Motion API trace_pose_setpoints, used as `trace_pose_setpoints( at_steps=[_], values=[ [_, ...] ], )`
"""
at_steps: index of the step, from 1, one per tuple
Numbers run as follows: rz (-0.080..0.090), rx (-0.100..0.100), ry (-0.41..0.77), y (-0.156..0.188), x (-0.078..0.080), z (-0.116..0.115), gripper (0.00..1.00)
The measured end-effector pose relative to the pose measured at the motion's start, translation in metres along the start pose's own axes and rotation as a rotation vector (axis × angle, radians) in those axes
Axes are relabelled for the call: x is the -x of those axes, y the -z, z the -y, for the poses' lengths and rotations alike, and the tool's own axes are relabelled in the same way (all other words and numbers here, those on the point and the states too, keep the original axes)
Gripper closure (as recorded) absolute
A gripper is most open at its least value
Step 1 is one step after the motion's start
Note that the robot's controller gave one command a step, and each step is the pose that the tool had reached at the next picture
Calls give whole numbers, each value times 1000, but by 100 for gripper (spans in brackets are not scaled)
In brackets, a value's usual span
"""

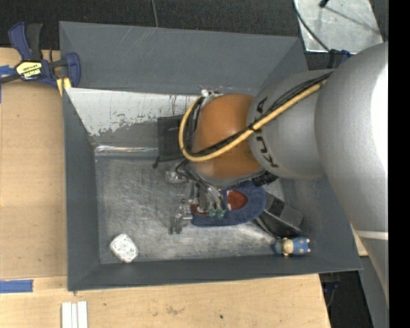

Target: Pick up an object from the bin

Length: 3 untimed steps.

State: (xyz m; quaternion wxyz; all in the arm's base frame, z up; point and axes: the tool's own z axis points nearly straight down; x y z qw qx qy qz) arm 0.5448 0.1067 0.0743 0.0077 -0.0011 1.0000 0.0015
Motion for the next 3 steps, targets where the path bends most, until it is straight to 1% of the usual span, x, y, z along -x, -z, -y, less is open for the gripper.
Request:
trace_pose_setpoints(
  at_steps=[1, 2, 3],
  values=[
    [-10, -5, 78, 25, -6, 76, 0],
    [-11, -2, 82, 24, -6, 71, 100],
    [-4, -3, 104, 138, -4, 87, 100]
  ],
)
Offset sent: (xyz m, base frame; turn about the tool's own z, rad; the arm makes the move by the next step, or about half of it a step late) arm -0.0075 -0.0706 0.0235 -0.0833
